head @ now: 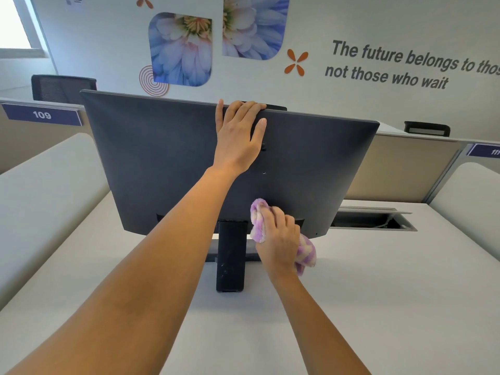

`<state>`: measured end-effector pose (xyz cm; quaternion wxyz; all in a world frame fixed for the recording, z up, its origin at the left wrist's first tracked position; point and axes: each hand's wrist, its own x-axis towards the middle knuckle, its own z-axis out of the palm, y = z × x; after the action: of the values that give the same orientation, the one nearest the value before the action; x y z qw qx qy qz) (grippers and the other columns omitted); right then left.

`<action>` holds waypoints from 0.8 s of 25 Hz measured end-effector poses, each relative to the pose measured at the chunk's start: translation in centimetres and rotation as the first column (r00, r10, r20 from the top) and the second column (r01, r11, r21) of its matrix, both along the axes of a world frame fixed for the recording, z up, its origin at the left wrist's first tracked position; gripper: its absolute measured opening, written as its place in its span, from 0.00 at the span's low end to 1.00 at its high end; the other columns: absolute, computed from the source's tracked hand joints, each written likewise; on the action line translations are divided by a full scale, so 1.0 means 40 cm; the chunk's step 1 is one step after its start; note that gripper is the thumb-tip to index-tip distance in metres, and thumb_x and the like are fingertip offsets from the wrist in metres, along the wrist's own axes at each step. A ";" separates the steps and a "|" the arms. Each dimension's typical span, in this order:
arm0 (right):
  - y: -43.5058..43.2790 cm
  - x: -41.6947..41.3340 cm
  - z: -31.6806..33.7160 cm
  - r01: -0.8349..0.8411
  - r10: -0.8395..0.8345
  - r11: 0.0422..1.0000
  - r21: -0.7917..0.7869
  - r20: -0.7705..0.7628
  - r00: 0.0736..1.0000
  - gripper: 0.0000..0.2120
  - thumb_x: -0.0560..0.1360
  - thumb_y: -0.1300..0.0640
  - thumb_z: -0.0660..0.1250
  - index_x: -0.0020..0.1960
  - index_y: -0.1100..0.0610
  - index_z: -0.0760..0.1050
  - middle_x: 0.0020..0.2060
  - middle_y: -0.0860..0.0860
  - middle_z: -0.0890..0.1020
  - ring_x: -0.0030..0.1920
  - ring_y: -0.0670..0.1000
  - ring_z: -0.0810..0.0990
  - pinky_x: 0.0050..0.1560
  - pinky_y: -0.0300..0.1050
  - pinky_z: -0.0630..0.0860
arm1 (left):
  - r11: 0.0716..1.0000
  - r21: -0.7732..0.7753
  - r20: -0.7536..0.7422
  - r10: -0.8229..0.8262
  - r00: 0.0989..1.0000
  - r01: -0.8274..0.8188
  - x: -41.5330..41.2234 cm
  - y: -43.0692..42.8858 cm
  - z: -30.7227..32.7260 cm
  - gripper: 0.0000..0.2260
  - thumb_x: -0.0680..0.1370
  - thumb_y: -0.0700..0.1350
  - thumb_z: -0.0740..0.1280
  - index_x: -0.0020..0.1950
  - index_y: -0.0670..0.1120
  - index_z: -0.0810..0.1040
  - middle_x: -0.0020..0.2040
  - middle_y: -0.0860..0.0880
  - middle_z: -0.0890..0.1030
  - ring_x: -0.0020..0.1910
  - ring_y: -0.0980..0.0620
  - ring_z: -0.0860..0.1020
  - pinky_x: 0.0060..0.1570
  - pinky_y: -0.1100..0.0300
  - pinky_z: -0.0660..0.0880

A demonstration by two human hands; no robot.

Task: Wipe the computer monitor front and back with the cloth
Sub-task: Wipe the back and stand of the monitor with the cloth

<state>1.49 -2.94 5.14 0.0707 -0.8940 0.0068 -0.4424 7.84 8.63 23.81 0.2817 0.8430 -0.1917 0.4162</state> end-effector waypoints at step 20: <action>0.015 -0.021 -0.001 -0.007 0.001 1.000 -0.029 -0.212 0.977 0.38 0.49 0.46 0.83 0.58 0.53 0.80 0.45 0.53 0.82 0.39 0.53 0.80 0.35 0.44 0.78 | 1.000 0.018 0.000 -0.004 1.000 0.004 -0.001 0.001 -0.001 0.18 0.80 0.50 0.52 0.67 0.49 0.71 0.65 0.52 0.74 0.69 0.52 0.64 0.72 0.53 0.37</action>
<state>0.64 -2.34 5.11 0.0571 -0.9371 0.0060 -0.3443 7.81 8.68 23.75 0.2751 0.8450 -0.1973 0.4139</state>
